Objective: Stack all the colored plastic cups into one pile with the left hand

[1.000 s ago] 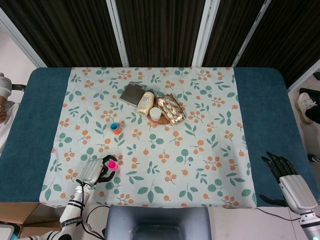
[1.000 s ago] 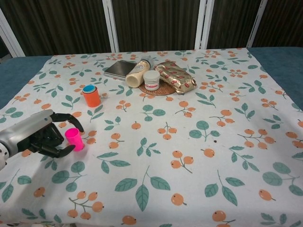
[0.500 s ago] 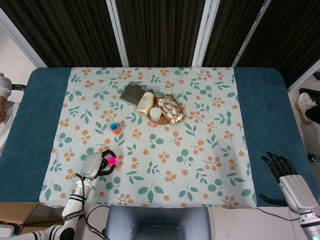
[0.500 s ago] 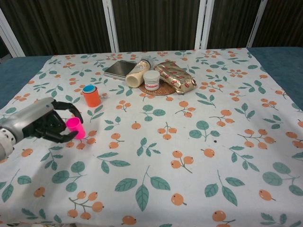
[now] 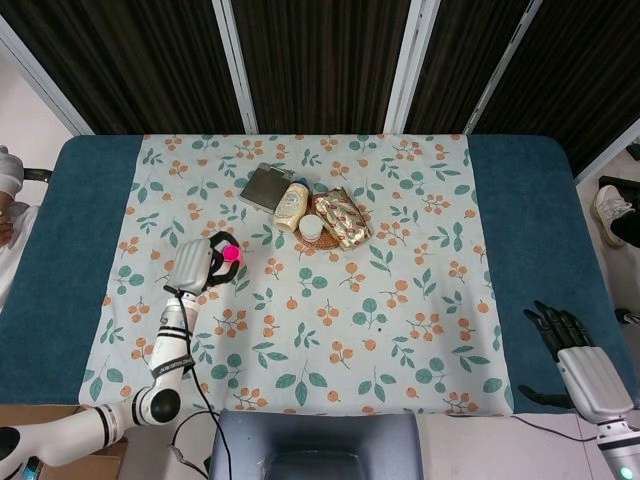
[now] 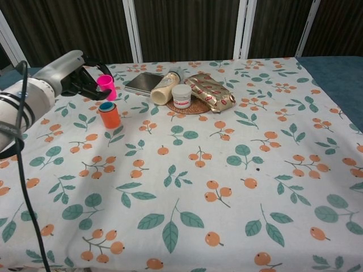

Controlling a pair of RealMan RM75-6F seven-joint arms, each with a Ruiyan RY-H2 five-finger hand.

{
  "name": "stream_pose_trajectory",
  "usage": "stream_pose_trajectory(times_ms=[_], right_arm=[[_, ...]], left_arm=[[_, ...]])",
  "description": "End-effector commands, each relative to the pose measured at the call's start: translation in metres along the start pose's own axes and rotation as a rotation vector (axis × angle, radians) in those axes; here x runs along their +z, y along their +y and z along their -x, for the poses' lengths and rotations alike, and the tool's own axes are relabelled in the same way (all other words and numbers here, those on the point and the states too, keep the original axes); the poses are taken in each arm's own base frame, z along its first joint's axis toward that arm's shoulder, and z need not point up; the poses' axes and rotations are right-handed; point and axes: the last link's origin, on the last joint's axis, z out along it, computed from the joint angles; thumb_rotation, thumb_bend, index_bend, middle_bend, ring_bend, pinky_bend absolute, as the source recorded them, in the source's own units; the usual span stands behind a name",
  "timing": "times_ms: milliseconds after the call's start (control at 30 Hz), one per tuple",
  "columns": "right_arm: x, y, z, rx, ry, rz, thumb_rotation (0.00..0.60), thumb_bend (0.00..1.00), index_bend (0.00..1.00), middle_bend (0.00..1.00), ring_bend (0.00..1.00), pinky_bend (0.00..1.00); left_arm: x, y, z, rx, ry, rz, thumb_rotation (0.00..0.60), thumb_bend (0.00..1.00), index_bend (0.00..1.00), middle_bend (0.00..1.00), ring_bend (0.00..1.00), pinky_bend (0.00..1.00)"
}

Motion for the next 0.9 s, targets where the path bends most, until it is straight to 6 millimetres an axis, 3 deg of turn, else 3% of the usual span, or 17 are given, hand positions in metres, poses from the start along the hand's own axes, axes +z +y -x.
stream_pose_trajectory(times_ms=[33,767,833,900], right_arm=[[0.001,0.001,0.0,-0.002,0.002,0.008,0.6,0.13,0.0,0.0,0.0,0.0],[0.002,0.002,0.0,-0.007,0.005,0.021,0.6,0.13,0.0,0.0,0.0,0.0],[0.002,0.002,0.0,-0.007,0.004,0.021,0.6,0.13,0.0,0.0,0.0,0.0],[0.002,0.001,0.0,-0.009,0.002,0.02,0.6,0.13,0.0,0.0,0.0,0.0]], left_arm=[[0.014,0.003,0.01,0.018,-0.008,-0.023,0.6,0.44,0.65,1.0,1.0,1.0],[0.025,-0.025,0.016,0.066,-0.029,-0.076,0.6,0.44,0.64,1.0,1.0,1.0],[0.025,-0.028,0.019,0.076,-0.045,-0.081,0.6,0.43,0.54,1.0,1.0,1.0],[0.024,-0.03,0.022,0.078,-0.07,-0.092,0.6,0.41,0.31,1.0,1.0,1.0]])
